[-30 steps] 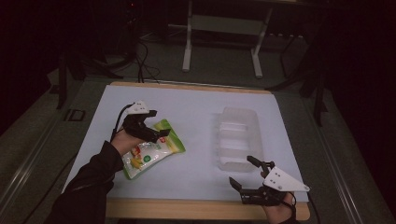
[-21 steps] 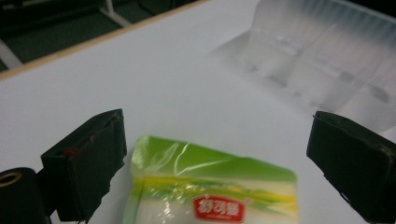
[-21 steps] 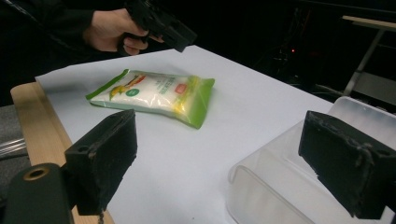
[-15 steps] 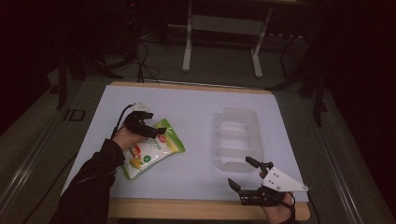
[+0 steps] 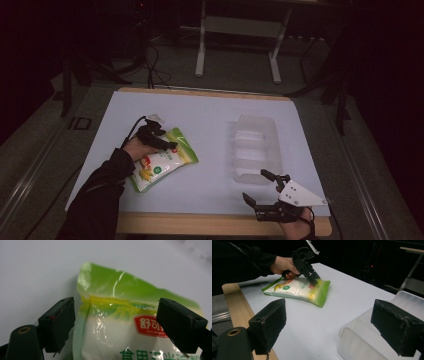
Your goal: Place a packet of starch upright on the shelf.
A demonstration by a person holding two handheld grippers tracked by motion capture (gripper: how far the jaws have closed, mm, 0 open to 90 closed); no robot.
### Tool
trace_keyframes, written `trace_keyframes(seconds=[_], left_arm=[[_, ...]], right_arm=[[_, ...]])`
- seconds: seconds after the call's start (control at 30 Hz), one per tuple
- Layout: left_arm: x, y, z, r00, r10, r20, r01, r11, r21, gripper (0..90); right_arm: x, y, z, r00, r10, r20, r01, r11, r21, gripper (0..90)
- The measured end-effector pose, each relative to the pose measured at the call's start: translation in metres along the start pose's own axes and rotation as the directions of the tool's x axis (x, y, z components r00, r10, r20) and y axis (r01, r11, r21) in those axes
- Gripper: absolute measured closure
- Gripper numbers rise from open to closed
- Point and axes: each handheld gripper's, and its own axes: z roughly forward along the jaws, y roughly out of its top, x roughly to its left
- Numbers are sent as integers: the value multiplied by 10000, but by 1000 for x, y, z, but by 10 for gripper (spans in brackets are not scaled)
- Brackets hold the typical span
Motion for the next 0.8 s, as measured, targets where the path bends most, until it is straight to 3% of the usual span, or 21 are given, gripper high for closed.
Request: trace_keyframes(seconds=[0.07, 0.2, 0.23, 0.37, 0.43, 0.47, 0.6, 0.8], left_arm=[[1, 0, 1, 9999, -143, 49, 143, 9999, 6, 160], [3, 2, 3, 9983, -493, 297, 472, 9967, 661, 166], [3, 2, 3, 9977, -500, 448, 460, 9953, 854, 183], [-1, 4, 2, 9983, -431, 405, 381, 9924, 1170, 264], [-9, 7, 3, 9998, -13, 188, -16, 9876, 1570, 335], [-9, 7, 3, 9998, -13, 188, -16, 9876, 1570, 349], [-24, 11, 4, 9963, 652, -562, -519, 9758, 2125, 424], [-31, 12, 3, 9895, 732, -1245, -444, 9745, 2201, 531]], right_arm=[[-1, 0, 0, 10000, 31, 32, -31, 10000, 18, 128], [0, 0, 0, 10000, -66, 27, 66, 10000, 60, 127], [1, 0, 0, 9999, -115, 26, 115, 9999, 49, 128], [1, 1, 0, 9999, -133, 42, 133, 9999, 56, 128], [2, 1, 1, 9998, -179, 55, 178, 9998, 80, 128], [2, 1, 1, 9998, -179, 55, 178, 9998, 80, 128], [3, 2, 0, 9997, -241, 69, 241, 9997, 39, 128], [2, 2, 0, 9997, -218, 67, 218, 9998, 38, 128]])
